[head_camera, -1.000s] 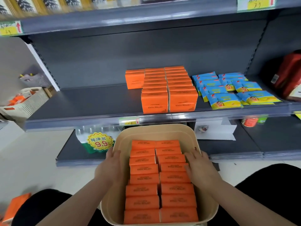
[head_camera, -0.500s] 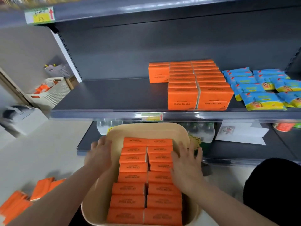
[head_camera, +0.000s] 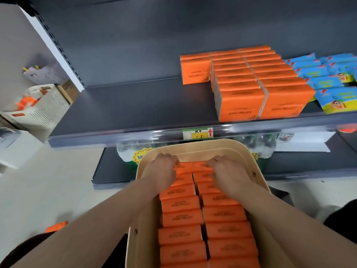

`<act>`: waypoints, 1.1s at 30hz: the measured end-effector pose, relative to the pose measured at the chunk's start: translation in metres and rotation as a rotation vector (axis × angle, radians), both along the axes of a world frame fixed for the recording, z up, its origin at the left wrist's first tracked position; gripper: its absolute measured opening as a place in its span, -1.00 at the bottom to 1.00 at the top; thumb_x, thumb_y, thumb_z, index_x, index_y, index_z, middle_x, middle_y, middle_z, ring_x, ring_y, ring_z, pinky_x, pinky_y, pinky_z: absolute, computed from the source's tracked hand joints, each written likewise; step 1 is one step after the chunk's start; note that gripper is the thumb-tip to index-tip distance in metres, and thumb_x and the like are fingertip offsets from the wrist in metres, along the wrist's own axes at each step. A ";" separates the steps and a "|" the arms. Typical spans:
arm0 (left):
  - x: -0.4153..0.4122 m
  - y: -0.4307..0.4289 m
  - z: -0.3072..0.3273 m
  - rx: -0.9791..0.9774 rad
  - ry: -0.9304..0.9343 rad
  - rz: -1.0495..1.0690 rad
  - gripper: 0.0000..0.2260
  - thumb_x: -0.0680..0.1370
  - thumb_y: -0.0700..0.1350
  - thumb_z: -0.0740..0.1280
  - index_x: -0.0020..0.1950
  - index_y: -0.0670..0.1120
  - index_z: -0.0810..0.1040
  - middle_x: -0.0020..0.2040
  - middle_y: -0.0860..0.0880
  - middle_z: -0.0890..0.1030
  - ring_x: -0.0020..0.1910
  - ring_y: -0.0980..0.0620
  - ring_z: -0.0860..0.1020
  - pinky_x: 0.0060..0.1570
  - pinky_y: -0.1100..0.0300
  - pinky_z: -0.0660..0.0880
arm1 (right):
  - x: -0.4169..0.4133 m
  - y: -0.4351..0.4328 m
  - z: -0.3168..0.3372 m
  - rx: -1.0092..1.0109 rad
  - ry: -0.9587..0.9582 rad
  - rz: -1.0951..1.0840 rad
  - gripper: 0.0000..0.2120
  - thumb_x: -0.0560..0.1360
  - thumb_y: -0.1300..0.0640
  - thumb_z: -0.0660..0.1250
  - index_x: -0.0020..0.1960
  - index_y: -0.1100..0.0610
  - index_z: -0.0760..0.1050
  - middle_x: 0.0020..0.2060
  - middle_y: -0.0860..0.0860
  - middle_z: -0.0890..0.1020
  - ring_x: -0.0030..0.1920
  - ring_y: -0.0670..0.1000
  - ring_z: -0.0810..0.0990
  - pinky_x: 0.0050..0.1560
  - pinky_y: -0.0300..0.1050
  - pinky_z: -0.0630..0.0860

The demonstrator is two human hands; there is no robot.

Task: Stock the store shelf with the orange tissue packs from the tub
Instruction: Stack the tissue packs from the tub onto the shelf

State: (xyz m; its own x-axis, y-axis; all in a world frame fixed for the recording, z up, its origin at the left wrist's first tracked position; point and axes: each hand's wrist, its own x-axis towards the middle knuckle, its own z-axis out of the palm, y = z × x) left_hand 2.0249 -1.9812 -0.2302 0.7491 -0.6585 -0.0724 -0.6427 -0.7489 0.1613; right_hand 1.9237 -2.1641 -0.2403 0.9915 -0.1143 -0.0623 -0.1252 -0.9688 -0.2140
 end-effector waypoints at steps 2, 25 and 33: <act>0.000 0.006 -0.001 0.015 0.003 -0.031 -0.69 0.54 -0.14 0.27 0.28 0.02 0.48 0.21 0.03 0.55 0.21 0.05 0.45 0.13 0.16 0.44 | -0.004 0.004 -0.003 0.000 0.007 -0.010 -0.66 0.52 0.19 0.23 0.27 -0.03 0.46 0.16 -0.02 0.52 0.17 0.03 0.46 0.07 -0.06 0.49; -0.061 0.026 -0.049 -0.373 0.058 0.003 -0.76 0.56 -0.16 0.23 0.19 0.06 0.50 0.14 0.10 0.52 0.18 0.13 0.44 0.15 0.23 0.45 | -0.045 0.013 -0.030 -0.093 0.099 0.035 -0.82 0.55 0.10 0.18 0.00 0.04 0.56 0.00 -0.02 0.55 0.07 0.04 0.51 -0.02 -0.11 0.39; -0.063 0.028 -0.041 -0.379 0.045 0.010 -0.76 0.57 -0.16 0.24 0.20 0.06 0.49 0.15 0.10 0.52 0.16 0.16 0.45 0.13 0.27 0.45 | -0.046 0.010 -0.003 -0.189 0.012 0.082 -0.88 0.52 0.18 0.21 -0.08 0.02 0.51 -0.04 -0.05 0.54 0.05 0.03 0.48 -0.08 -0.10 0.35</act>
